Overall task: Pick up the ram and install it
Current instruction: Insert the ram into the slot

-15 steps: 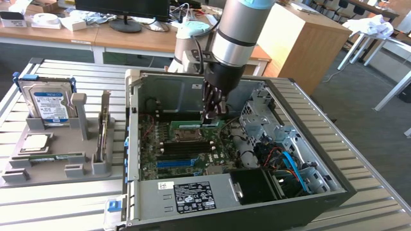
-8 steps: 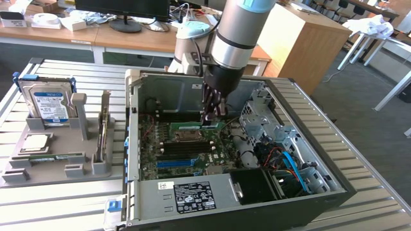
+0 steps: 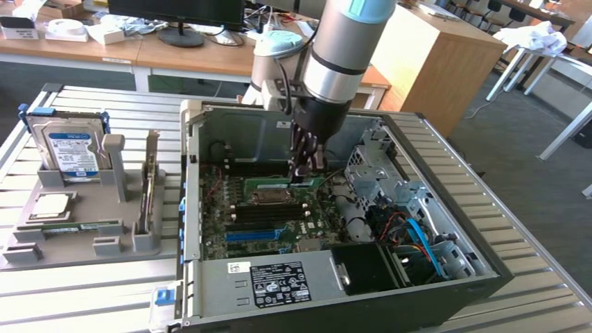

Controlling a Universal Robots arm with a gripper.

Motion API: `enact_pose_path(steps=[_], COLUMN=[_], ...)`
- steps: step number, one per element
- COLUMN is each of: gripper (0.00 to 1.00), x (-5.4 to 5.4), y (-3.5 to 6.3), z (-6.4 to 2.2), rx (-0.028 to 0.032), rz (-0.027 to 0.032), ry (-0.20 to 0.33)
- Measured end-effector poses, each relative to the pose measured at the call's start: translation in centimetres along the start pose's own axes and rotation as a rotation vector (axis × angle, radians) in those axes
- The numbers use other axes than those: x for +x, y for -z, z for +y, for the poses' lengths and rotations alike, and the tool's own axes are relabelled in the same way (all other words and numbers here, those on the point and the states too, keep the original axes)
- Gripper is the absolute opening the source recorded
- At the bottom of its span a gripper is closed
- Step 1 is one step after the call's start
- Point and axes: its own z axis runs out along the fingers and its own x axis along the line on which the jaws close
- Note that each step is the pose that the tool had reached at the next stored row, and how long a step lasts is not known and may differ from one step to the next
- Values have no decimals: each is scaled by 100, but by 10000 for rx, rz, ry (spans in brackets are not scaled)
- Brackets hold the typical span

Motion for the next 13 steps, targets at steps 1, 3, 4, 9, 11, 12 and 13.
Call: enact_pose_path(steps=[1,3,4,9,11,12,13], gripper=[11,11,11,11,11,11,11], x=[0,1,1,1,2,2,2], y=[-6,-17,-21,-44,-54,-59,-64], z=[0,-1,-1,-1,-2,-2,-2], rx=[0,0,0,0,0,0,0], rz=[0,0,0,0,0,1,0], ry=[0,0,0,0,0,0,0])
